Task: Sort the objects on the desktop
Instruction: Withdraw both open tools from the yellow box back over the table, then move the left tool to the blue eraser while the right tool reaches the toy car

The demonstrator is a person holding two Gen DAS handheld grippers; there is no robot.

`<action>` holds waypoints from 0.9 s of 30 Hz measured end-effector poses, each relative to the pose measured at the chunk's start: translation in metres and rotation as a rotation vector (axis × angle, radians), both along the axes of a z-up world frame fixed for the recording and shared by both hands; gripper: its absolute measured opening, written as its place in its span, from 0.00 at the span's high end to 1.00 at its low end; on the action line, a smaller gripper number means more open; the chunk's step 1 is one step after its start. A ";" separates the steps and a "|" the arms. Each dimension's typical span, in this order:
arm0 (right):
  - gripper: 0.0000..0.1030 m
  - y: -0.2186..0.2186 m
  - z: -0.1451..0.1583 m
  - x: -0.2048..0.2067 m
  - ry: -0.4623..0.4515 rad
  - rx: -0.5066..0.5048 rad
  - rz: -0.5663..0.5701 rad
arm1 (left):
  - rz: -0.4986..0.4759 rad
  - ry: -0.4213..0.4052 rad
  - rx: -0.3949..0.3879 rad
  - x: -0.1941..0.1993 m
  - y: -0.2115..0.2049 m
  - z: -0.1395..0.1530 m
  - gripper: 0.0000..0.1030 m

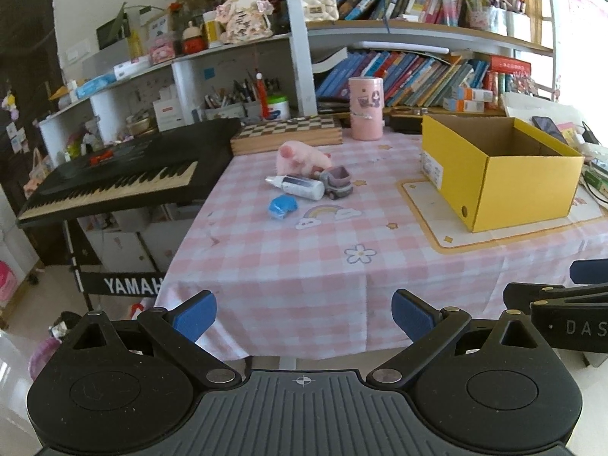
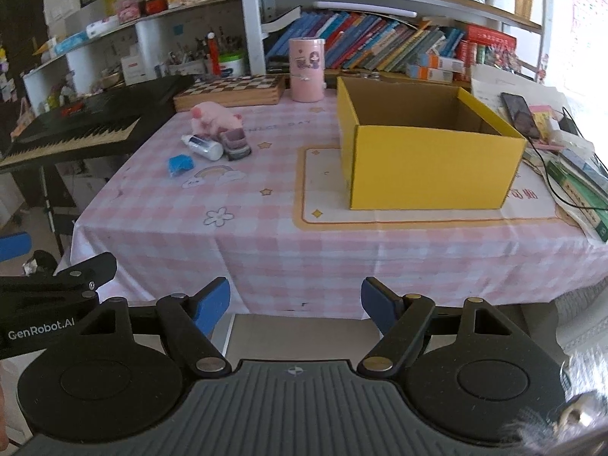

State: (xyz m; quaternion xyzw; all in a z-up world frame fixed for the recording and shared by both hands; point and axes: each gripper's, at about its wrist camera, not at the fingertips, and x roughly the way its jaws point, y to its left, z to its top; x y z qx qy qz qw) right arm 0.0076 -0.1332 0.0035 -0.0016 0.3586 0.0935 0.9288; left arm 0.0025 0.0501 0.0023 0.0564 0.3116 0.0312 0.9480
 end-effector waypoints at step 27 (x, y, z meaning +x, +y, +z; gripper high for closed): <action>0.29 0.054 0.003 0.024 -0.024 -0.019 0.096 | 0.078 0.000 -0.009 0.011 0.049 -0.002 0.03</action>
